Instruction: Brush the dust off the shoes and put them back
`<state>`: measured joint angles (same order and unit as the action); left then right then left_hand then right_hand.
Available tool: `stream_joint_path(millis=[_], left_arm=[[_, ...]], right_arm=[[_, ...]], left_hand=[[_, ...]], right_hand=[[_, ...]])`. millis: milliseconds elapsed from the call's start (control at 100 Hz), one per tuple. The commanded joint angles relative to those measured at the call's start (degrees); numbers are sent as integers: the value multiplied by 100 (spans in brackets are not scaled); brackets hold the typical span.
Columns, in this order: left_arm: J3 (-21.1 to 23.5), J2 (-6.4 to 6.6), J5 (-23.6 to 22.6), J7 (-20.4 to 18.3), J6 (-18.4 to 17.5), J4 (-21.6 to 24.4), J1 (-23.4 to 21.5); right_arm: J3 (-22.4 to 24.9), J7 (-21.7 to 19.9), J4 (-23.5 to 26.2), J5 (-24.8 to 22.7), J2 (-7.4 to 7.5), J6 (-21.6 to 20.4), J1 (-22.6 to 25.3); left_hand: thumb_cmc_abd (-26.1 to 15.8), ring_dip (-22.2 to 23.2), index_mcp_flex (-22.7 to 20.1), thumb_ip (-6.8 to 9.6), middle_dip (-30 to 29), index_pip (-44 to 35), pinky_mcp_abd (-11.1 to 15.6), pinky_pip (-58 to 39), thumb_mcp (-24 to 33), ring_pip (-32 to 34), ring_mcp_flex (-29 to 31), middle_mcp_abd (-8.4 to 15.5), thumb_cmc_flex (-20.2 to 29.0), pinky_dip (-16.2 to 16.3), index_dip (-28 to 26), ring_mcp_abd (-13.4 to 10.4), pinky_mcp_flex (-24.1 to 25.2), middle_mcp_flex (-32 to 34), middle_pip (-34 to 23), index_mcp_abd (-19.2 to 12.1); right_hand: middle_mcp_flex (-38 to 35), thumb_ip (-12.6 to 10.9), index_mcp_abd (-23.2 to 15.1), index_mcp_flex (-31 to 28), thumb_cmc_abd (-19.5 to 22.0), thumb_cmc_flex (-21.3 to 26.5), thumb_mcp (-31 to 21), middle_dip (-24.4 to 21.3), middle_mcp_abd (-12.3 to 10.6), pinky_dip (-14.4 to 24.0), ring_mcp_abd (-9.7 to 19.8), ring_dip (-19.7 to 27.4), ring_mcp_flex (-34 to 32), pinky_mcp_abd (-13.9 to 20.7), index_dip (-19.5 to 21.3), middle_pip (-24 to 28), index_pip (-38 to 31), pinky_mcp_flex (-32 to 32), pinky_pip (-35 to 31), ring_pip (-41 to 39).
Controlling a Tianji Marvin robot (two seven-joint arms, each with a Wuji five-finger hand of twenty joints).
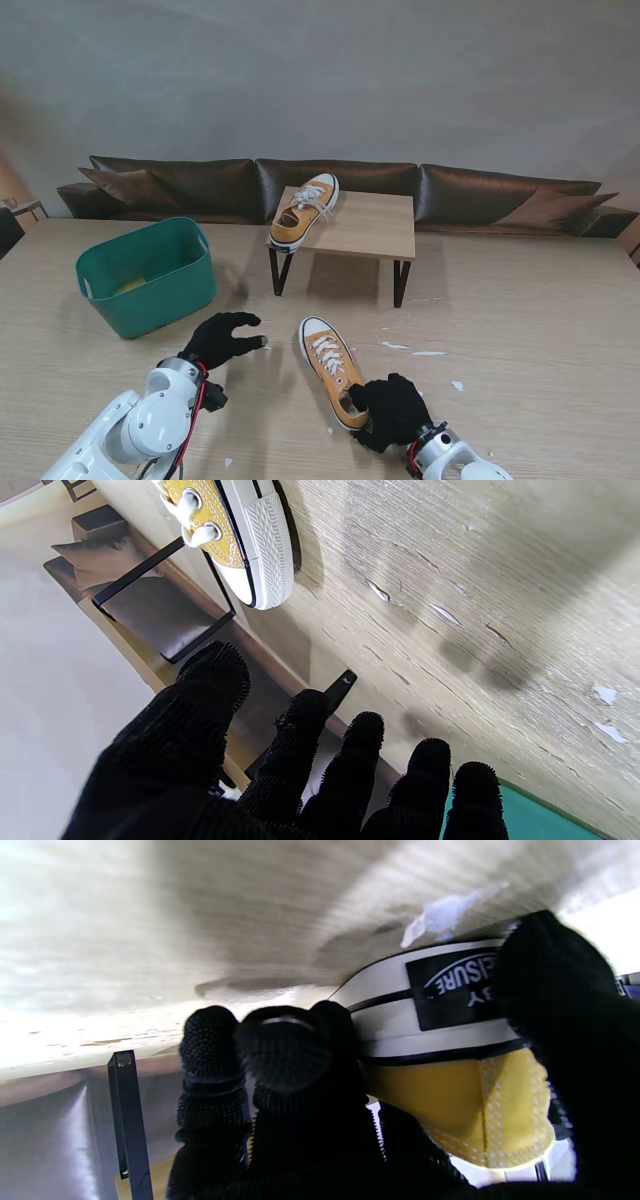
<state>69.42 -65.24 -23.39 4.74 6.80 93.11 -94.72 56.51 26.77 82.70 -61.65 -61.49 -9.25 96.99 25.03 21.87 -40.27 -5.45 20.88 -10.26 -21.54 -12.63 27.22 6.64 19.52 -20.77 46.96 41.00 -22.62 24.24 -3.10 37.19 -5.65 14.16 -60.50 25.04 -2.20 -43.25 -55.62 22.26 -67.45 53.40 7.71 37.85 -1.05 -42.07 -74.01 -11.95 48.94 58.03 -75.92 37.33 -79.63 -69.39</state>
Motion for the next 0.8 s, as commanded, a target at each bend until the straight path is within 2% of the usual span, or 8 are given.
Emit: stream_joint_path(millis=[0,370,490,560,680,790], left_arm=[[15,-26,5,-109,28,34,-25],[15,-24,1,-129,85,16,-9],[6,-25,3,-130,126,12,-2],[3,-25,5,-136,152,13,2],[5,-22,-12,-147,177,17,2],[14,-18,-35,-156,200,26,-8]], right_arm=[[14,-142,73,-17,53,-57,70],[181,-53,110,-14,39,-499,-38],[233,56,117,3,24,-647,-55],[267,32,147,1,26,-723,-55],[282,16,147,21,23,-818,-81],[280,139,103,60,1,-896,-101]], left_hand=[[-162,28,-43,127,25,0,105,77,-105,-13,-87,-59,-55,-3,-34,55,116,58,-13,4],[-210,31,-51,134,22,4,107,80,-147,-13,-83,-93,-50,-4,-31,64,122,59,-13,20],[-222,30,-46,135,20,7,104,82,-160,-16,-88,-88,-41,-4,-29,61,129,52,-10,18],[-232,32,-71,136,20,-3,103,81,-165,-14,-82,-99,-35,-3,-32,70,129,51,-10,24],[-245,31,-34,138,18,15,111,83,-182,-20,-90,-107,-31,-3,-26,62,134,40,-8,30],[-252,31,-67,140,18,1,105,81,-194,-21,-89,-119,-32,-1,-30,65,130,42,-9,31]], right_hand=[[-165,-506,770,-566,343,776,-1029,-134,-1100,-102,171,6,-134,211,66,32,-1358,1049,34,136],[-605,-356,853,-944,-135,926,-1406,-185,-1011,-72,210,-316,-137,251,-17,-302,-1357,1620,220,-37],[-873,-305,805,-1088,-307,1055,-1351,-588,-868,-95,83,-170,-132,247,-231,-881,-1293,1845,336,390],[-996,-270,840,-1184,-367,1105,-1329,-726,-815,-109,80,-165,-137,248,-369,-1020,-1302,1946,344,416],[-1102,-220,1005,-1339,-397,1154,-1348,-703,-798,-80,152,-274,-143,239,-529,-1006,-1437,2091,276,178],[-1243,-218,1263,-1767,-507,1180,-1306,-705,-724,-21,204,-418,-154,225,-478,-1005,-1557,2231,165,-139]])
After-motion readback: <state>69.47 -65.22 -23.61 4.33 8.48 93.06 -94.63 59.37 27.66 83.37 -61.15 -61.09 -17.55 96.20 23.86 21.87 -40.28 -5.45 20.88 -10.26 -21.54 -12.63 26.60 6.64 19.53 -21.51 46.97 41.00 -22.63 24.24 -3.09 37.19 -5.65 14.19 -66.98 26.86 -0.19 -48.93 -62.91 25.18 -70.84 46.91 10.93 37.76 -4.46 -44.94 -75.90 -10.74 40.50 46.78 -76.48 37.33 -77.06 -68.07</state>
